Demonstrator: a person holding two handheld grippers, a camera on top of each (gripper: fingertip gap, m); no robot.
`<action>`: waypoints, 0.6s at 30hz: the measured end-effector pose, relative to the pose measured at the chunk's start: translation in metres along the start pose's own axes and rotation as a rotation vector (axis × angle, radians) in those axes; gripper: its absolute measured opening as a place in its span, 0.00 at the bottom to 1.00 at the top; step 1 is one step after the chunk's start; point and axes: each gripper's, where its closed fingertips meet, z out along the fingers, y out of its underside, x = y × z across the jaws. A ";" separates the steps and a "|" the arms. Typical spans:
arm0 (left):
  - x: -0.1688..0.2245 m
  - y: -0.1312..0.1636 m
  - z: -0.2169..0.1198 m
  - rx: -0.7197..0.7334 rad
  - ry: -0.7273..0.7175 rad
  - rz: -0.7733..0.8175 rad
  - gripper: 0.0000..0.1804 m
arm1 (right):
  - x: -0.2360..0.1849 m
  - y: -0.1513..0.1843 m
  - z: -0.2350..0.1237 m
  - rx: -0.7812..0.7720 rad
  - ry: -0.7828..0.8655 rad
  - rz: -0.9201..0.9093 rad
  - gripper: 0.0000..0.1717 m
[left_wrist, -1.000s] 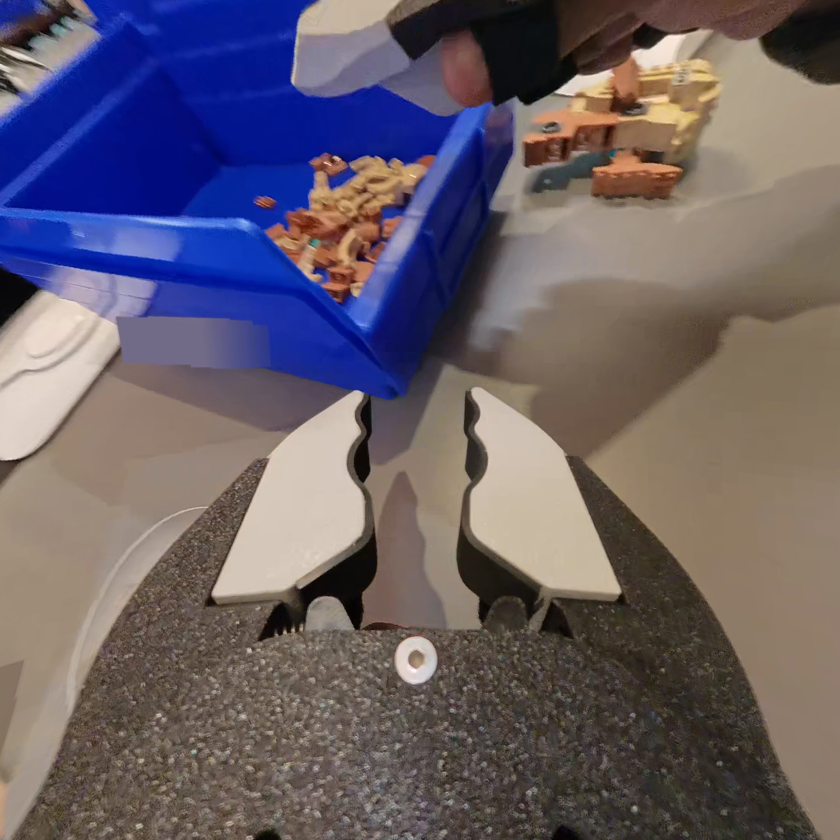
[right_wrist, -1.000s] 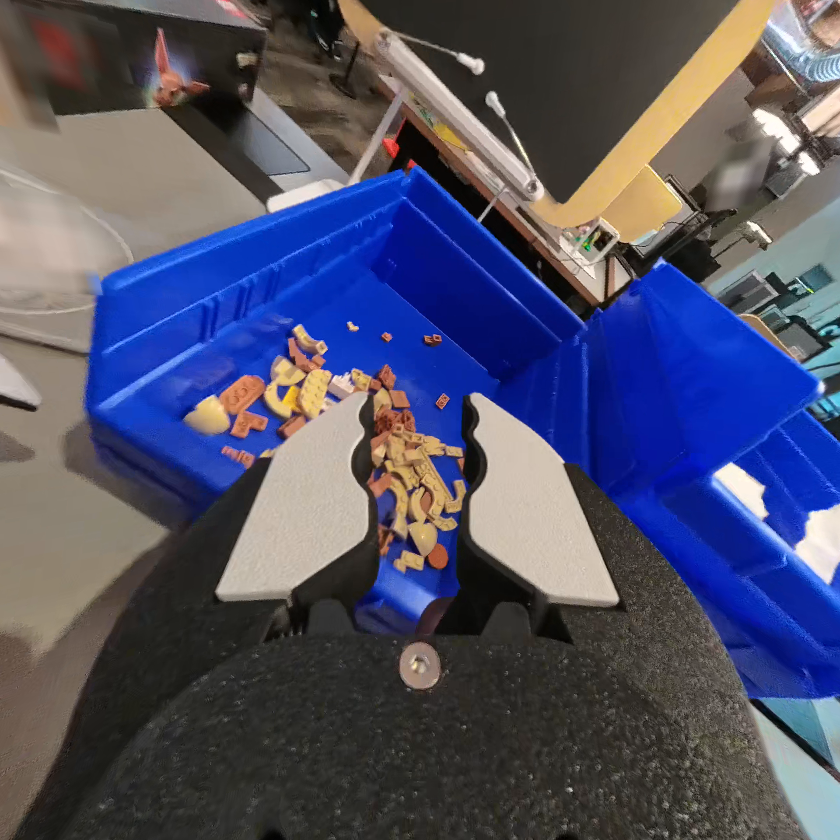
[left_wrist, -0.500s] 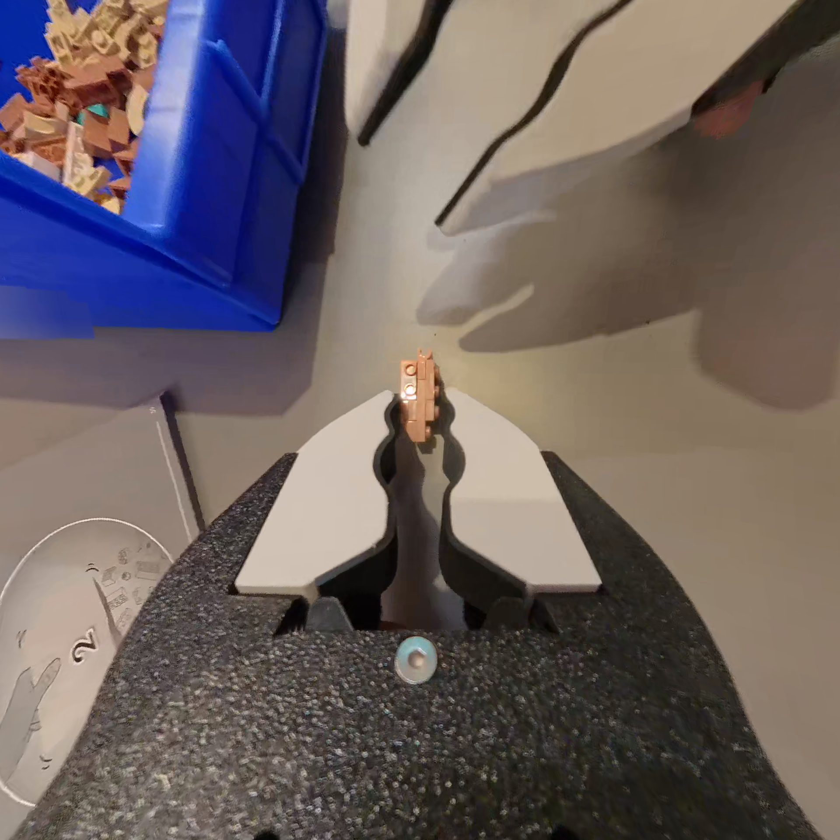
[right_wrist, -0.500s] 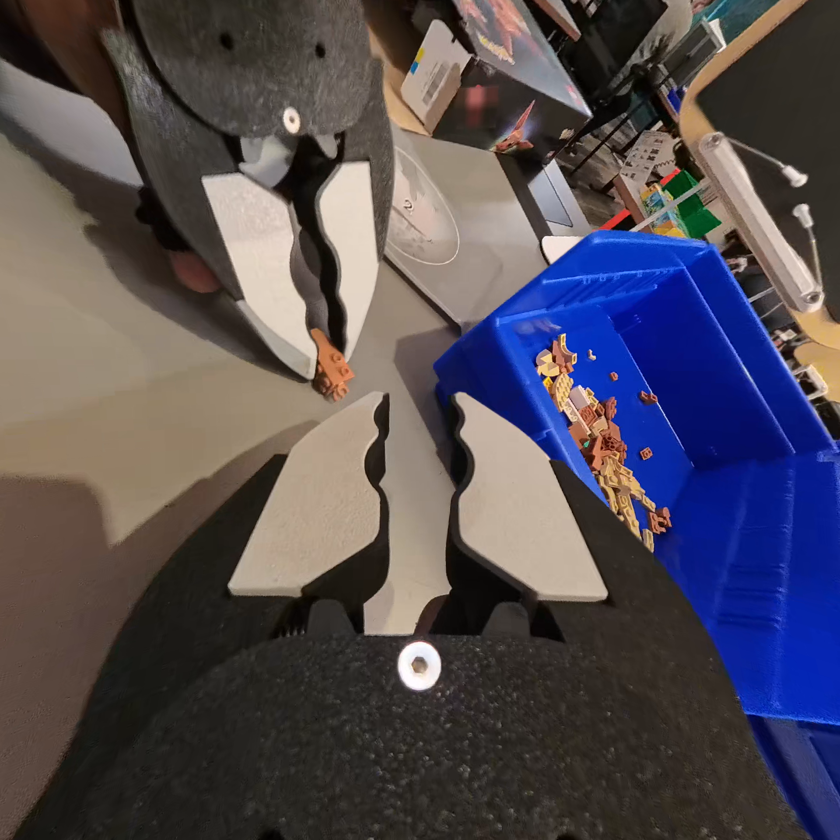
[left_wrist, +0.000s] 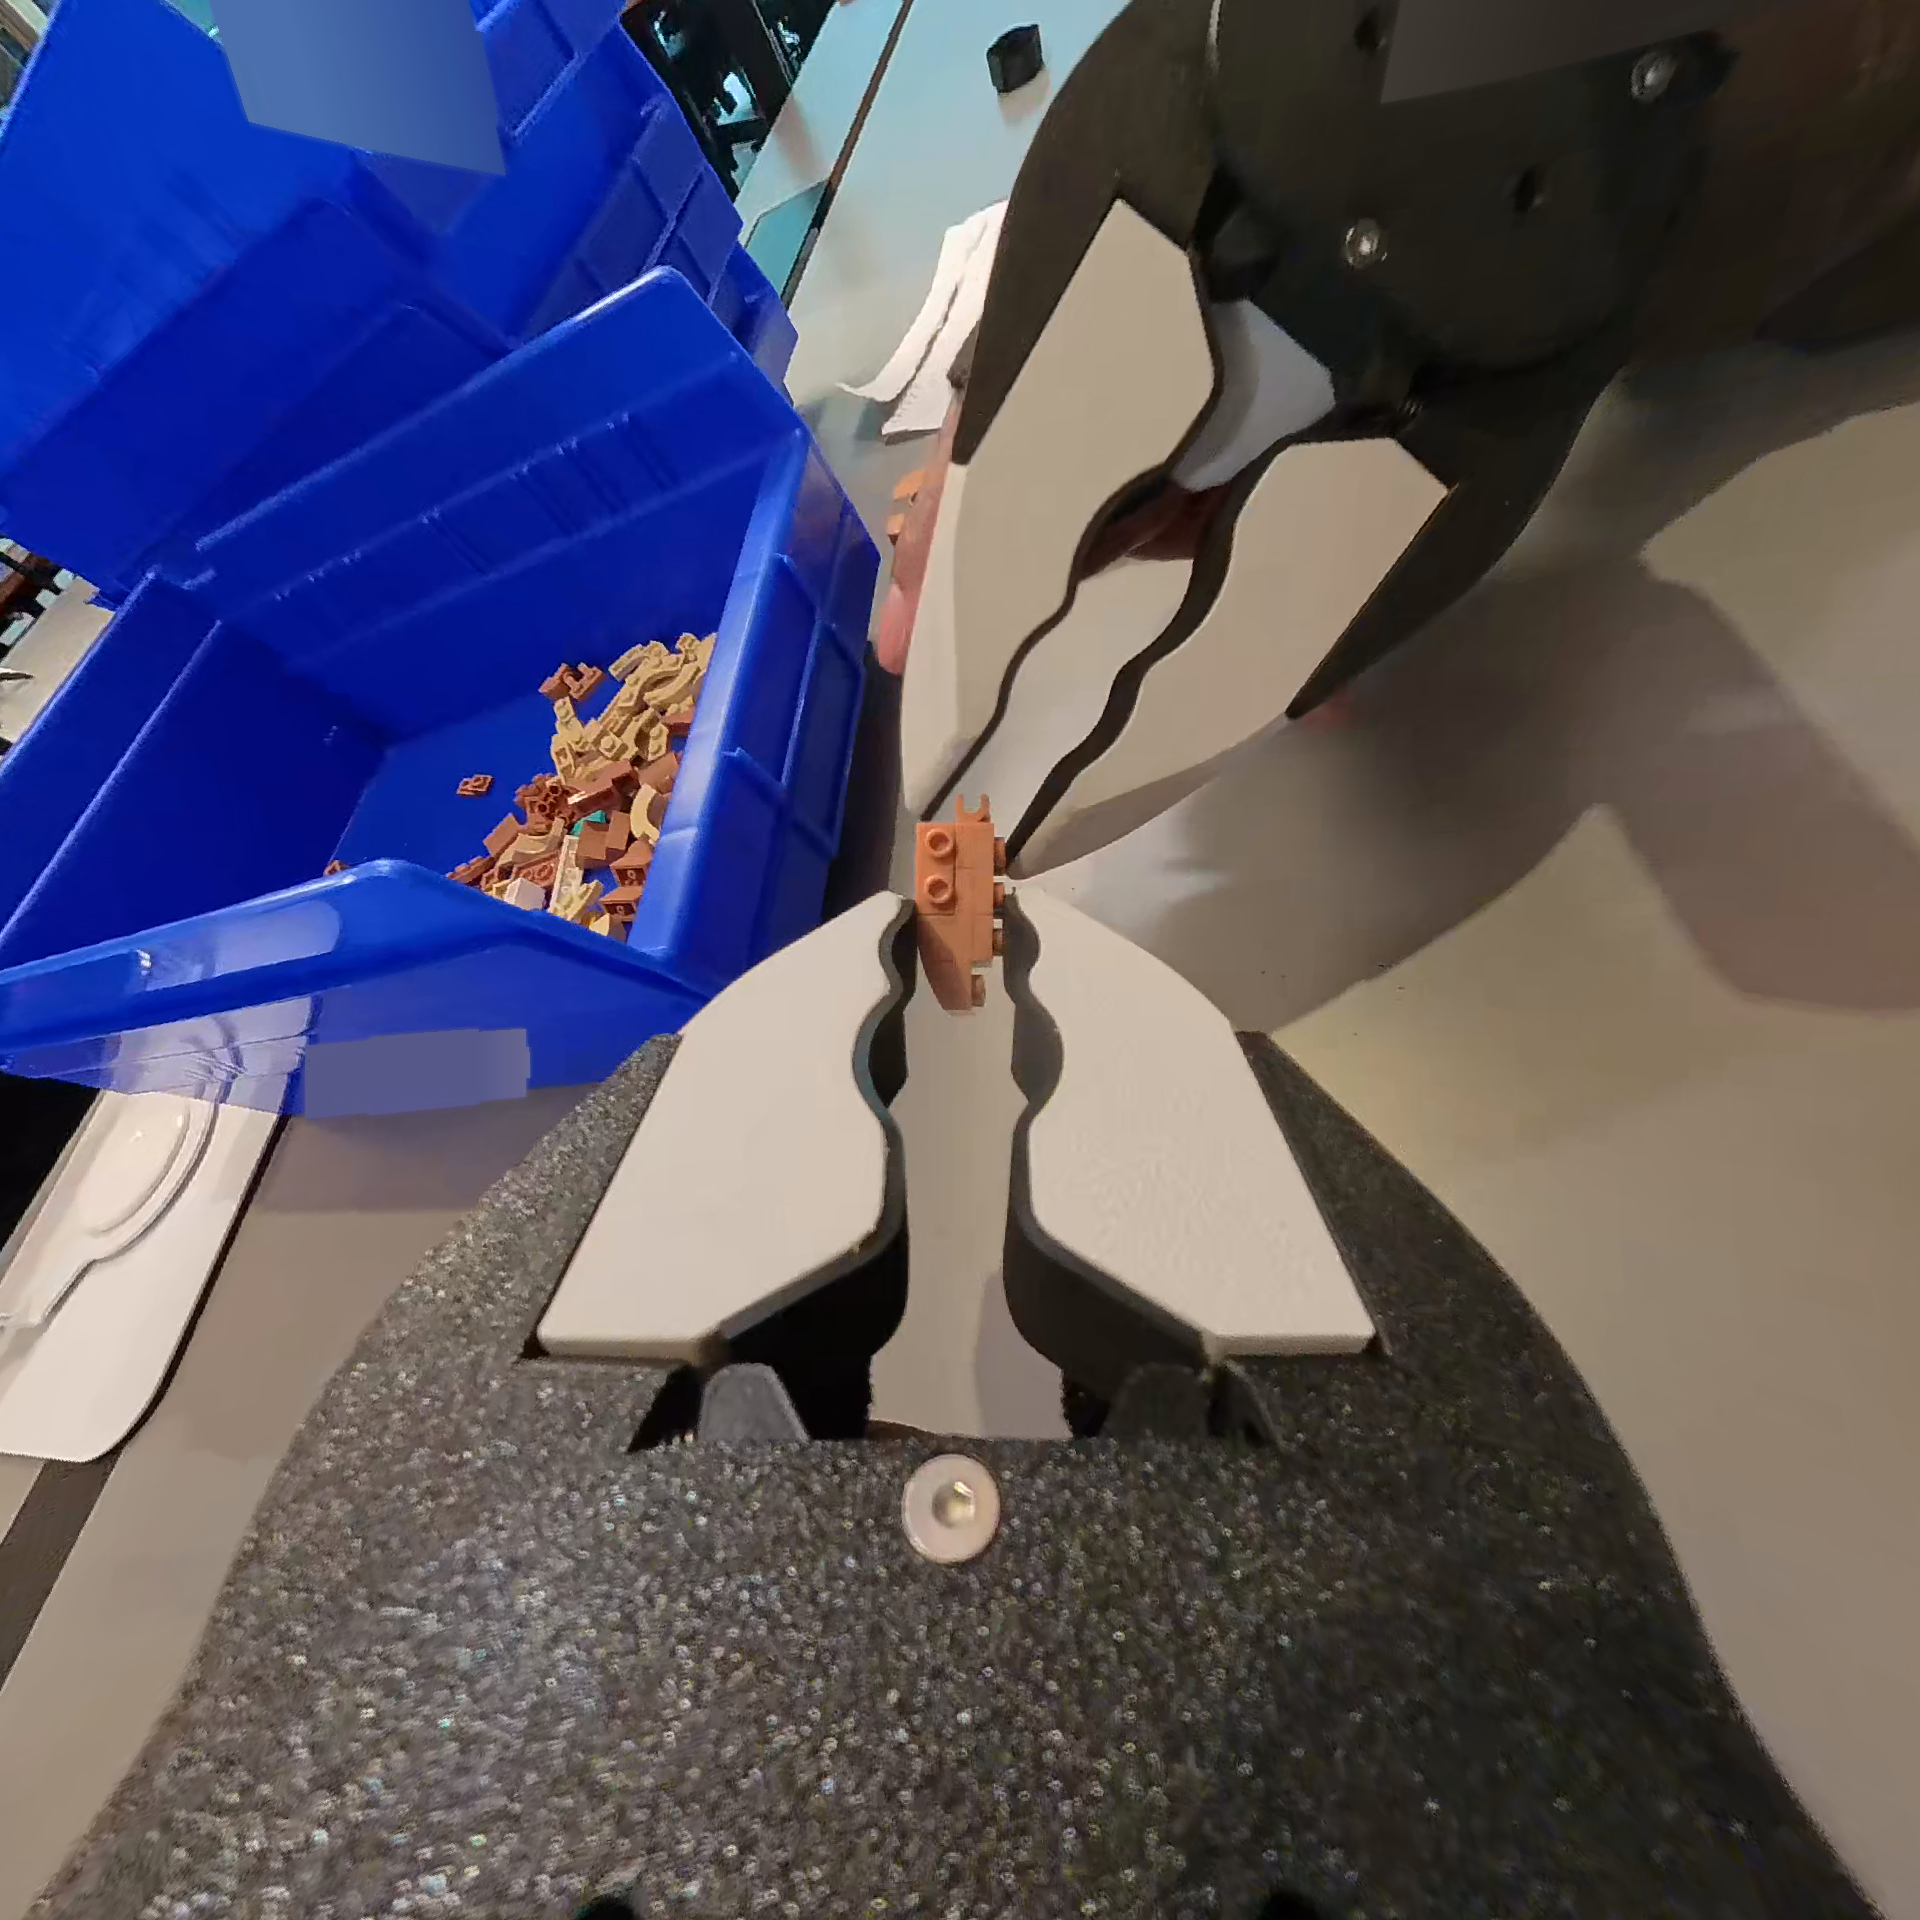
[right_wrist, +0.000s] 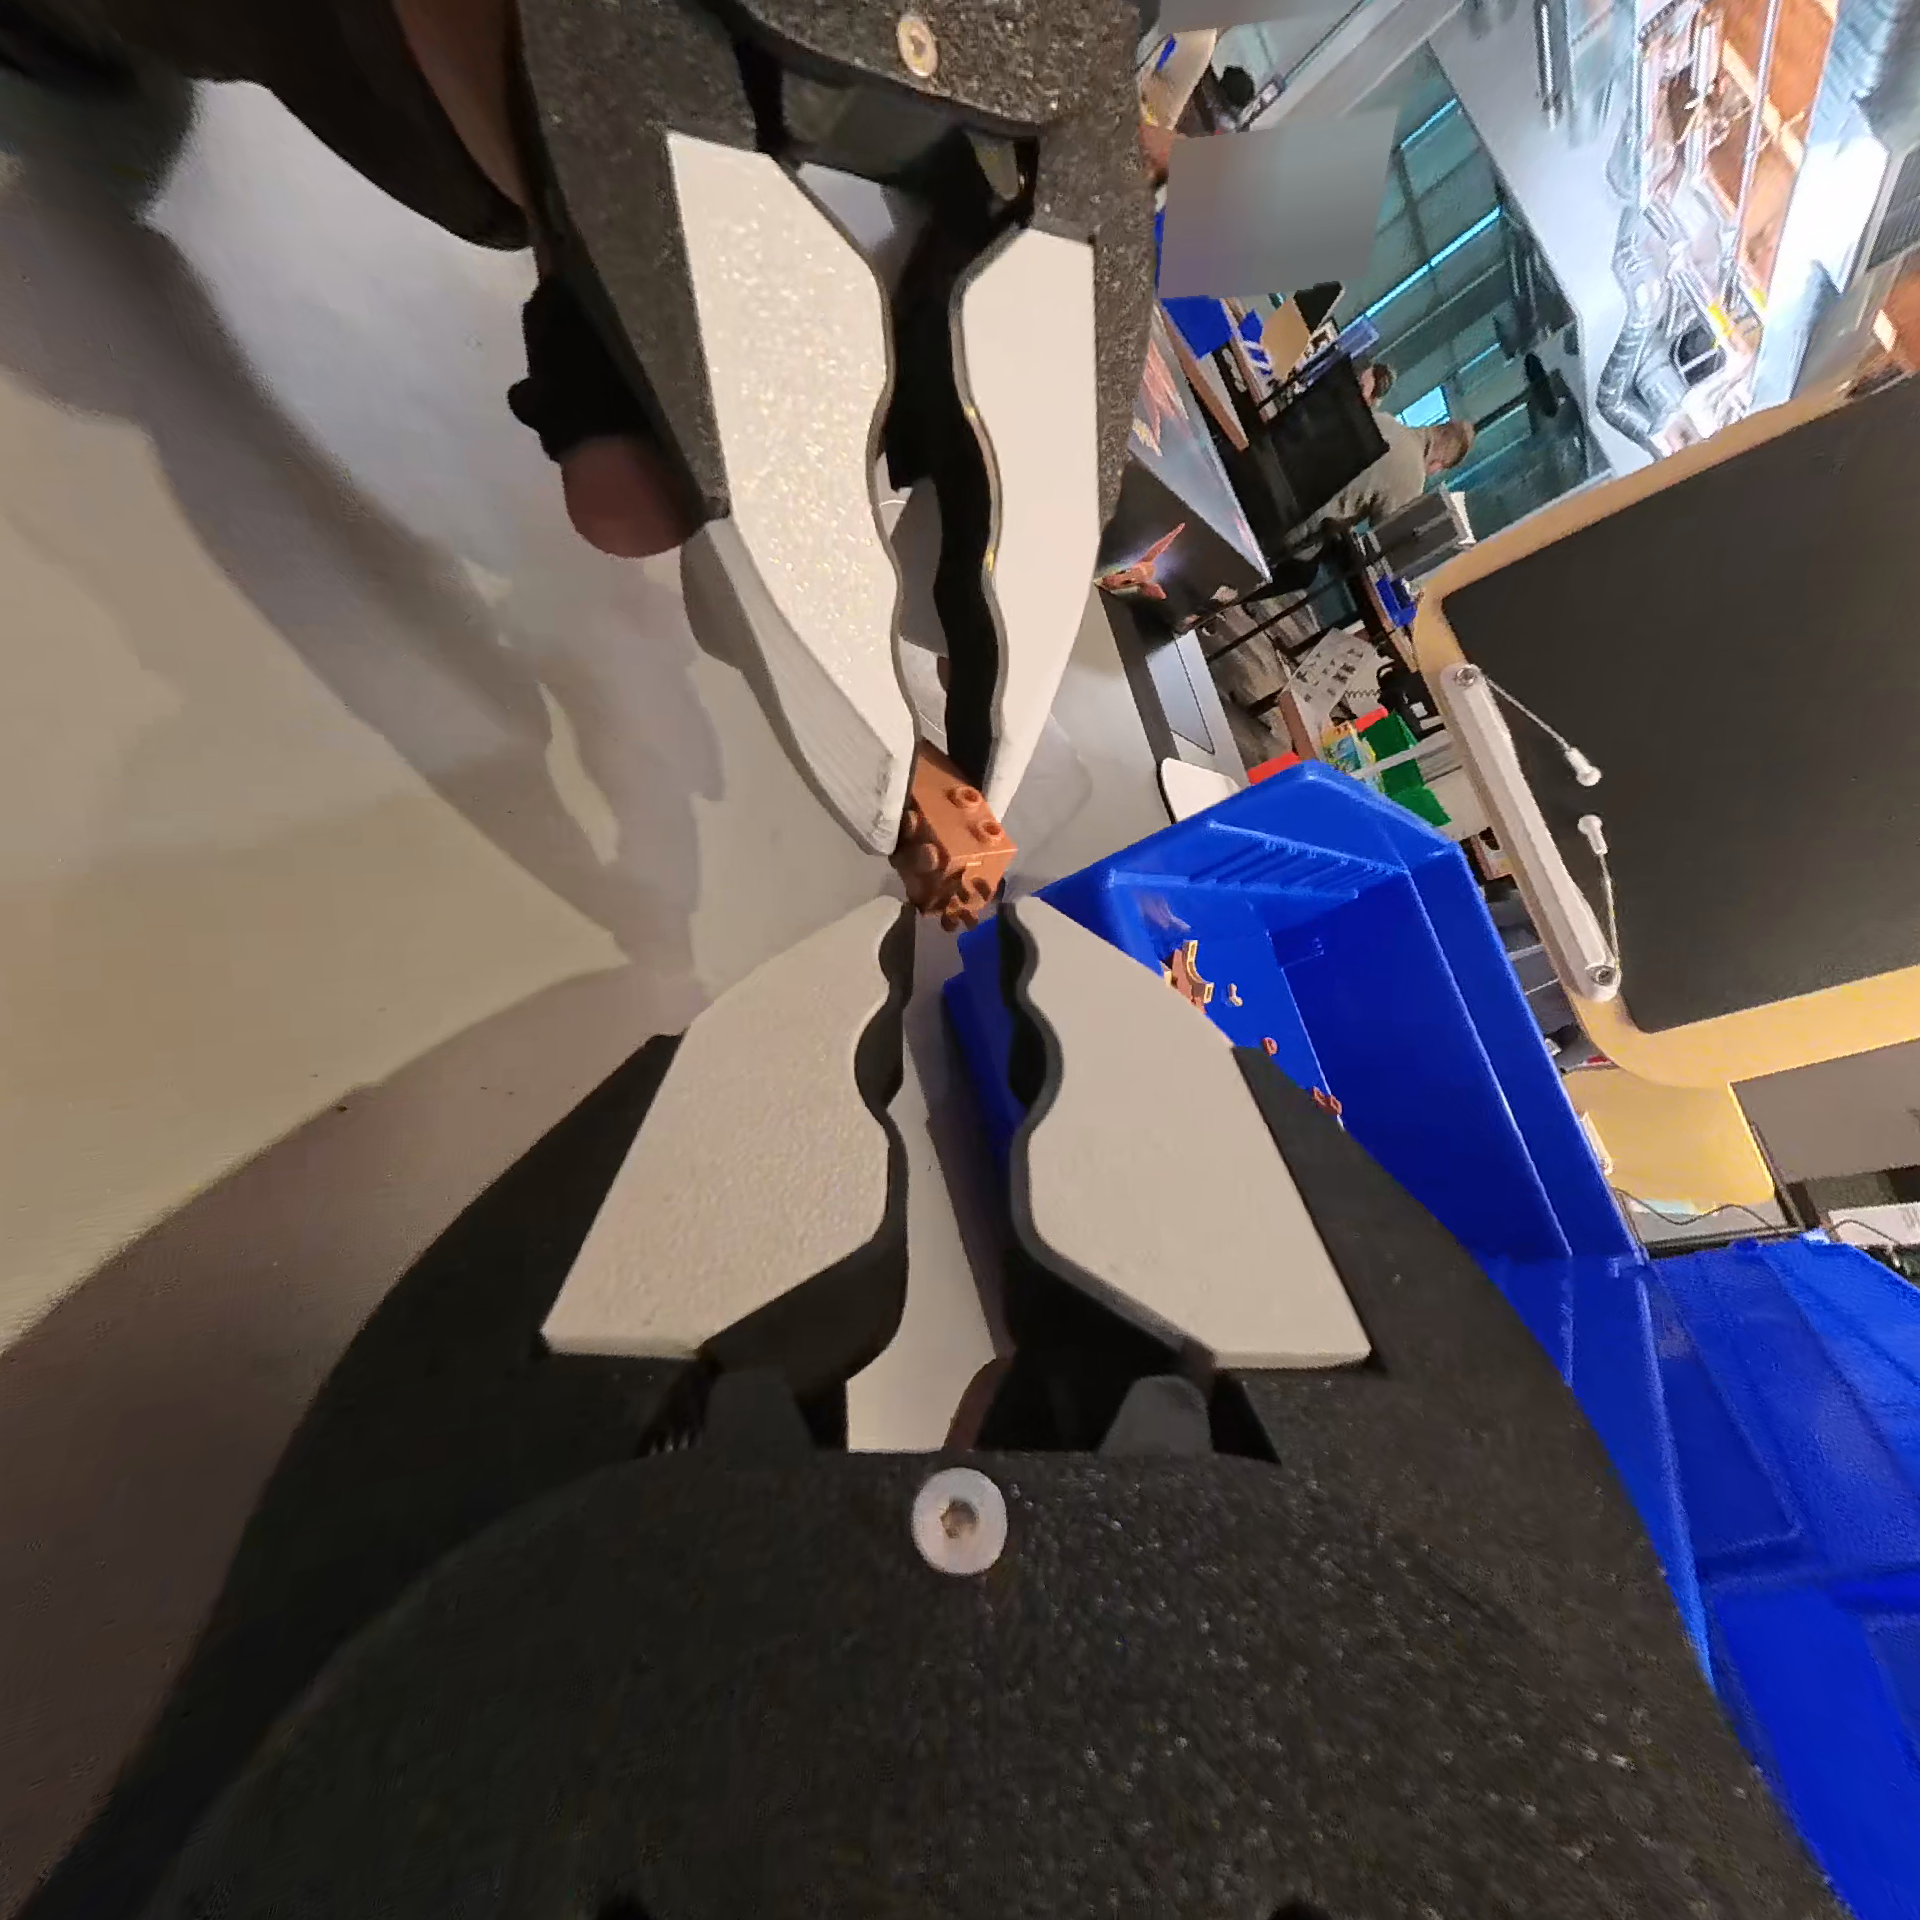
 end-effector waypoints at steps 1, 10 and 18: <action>0.000 0.000 0.000 -0.004 0.001 0.004 0.09 | -0.001 0.000 0.000 -0.002 -0.001 -0.009 0.09; -0.006 -0.013 -0.005 0.075 -0.037 -0.013 0.10 | 0.009 -0.010 -0.005 0.053 0.068 -0.024 0.06; -0.020 -0.031 -0.019 0.272 0.017 -0.281 0.17 | 0.037 -0.023 -0.018 0.141 0.243 -0.014 0.05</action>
